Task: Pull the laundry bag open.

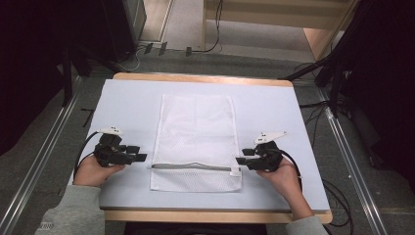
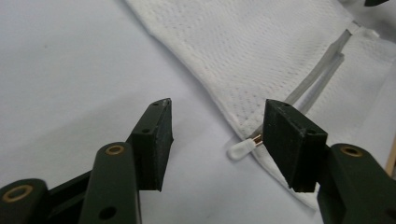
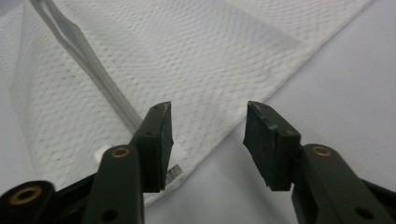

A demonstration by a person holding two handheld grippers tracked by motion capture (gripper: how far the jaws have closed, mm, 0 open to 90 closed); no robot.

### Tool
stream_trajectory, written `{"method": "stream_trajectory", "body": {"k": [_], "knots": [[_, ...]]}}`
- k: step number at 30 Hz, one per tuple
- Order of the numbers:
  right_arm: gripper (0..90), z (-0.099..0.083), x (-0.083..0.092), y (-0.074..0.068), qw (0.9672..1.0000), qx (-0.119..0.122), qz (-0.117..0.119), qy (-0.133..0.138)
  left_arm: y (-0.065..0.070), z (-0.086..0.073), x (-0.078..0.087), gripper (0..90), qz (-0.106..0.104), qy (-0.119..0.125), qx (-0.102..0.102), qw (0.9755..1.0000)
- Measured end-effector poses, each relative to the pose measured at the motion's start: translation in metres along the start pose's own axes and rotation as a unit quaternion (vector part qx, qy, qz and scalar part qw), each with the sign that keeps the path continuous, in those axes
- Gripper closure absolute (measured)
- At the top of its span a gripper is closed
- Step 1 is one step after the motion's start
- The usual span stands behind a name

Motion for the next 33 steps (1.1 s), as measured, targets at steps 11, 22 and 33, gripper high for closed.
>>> {"method": "stream_trajectory", "body": {"k": [11, 22, 33], "knots": [[34.2, -0.005, 0.005, 0.034, 0.9972, -0.051, -0.053, 0.015, -0.024, 0.002, 0.007, 36.2, 0.049, 0.022, 0.015, 0.9984], [32.2, -0.007, 0.006, 0.047, 0.9945, -0.075, -0.070, 0.020, -0.037, -0.001, 0.007, 32.1, 0.074, 0.018, 0.023, 0.9968], [31.1, -0.009, 0.004, 0.048, 0.9945, -0.076, -0.070, 0.016, -0.043, -0.005, 0.004, 29.6, 0.093, 0.005, 0.021, 0.9954]]}}
Point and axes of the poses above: each handheld gripper's, and its own axes: x roughly backward along the jaws, z roughly out of its top, y roughly to its right, the point moved 10 cm from there along -x, roughly forward along the jaws, and after that the axes turned 1 degree about -z, right-handed, at the moved point
